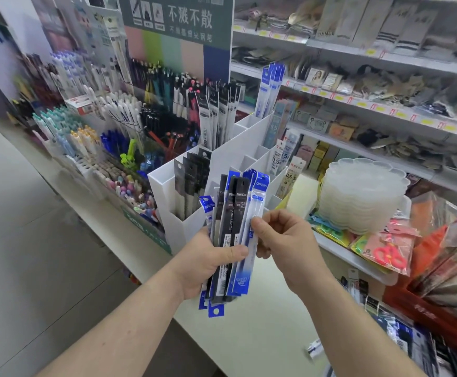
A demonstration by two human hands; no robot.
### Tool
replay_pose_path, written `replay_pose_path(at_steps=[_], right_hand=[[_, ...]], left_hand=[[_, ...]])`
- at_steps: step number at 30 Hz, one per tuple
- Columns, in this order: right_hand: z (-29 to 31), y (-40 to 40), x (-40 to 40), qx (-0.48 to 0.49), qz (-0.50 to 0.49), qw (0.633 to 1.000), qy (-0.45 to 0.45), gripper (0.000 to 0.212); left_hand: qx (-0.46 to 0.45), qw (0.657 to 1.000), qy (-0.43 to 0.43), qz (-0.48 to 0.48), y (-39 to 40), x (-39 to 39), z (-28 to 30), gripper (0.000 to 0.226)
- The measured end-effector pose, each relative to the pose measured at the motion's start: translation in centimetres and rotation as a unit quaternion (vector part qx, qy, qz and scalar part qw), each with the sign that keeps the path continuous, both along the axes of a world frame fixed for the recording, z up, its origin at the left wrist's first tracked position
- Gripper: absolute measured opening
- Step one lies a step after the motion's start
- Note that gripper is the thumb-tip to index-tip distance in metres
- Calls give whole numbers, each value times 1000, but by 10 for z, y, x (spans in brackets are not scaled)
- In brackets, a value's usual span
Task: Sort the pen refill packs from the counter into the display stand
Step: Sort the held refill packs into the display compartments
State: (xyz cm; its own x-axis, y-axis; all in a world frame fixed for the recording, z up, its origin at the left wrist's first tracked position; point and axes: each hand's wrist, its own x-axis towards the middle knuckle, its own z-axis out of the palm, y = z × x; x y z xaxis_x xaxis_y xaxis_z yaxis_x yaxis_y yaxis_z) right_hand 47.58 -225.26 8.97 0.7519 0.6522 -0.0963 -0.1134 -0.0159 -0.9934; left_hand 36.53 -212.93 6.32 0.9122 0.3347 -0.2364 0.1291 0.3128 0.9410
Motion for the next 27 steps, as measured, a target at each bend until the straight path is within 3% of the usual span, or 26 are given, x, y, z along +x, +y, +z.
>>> replay_pose_path(at_steps=[6,9,13,17,27], right_hand=[[14,-8,16,-48,76,996,-29,11],[19,-9,26,-22,23,999,-24,16],[27,-6,59,43,-81,995,49,31],[36,11,84,71,-147,986,45,25],[75,79,136,60,-213,971,-85,25]], left_hand=[[37,999,18,30,-6,11,14,51],[68,991,20,115,-7,18,24,38],[98,972,-25,211,-4,28,46,8],[103,963,-63,242,-1,37,67,9],[106,954,-129,250,32,55,112,6]])
